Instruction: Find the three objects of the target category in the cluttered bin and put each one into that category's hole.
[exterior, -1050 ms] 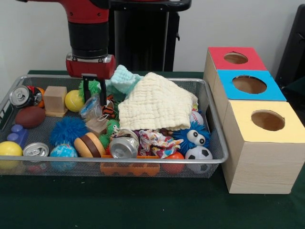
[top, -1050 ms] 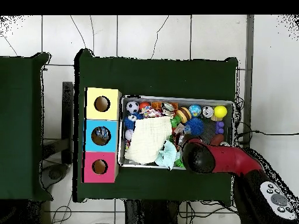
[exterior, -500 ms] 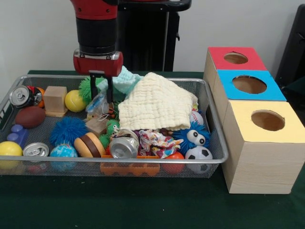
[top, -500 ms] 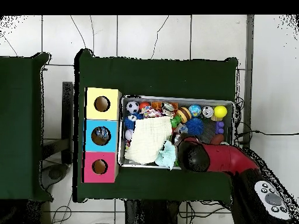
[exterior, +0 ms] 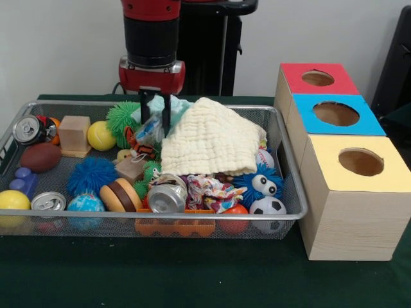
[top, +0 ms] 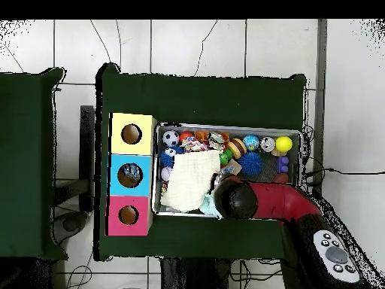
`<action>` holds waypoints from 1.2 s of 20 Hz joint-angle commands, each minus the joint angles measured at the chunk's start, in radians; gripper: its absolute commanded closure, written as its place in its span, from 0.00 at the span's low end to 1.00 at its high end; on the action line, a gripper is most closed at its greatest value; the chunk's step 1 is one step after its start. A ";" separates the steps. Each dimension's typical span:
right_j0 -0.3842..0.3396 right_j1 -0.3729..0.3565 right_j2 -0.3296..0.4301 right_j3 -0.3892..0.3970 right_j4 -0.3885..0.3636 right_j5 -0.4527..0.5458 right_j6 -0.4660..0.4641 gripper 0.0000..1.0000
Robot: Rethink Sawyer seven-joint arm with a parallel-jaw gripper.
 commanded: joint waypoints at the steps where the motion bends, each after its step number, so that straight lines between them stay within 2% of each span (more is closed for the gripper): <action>1: 0.055 -0.037 -0.036 0.039 0.095 0.128 0.153 1.00; 6: 0.082 -0.061 -0.050 0.054 0.145 0.145 0.162 1.00; 12: 0.132 -0.093 -0.081 0.032 0.202 0.226 0.160 1.00; 21: 0.196 -0.110 -0.120 -0.068 0.242 0.393 0.138 1.00; 24: 0.214 -0.114 -0.128 -0.082 0.253 0.419 0.152 1.00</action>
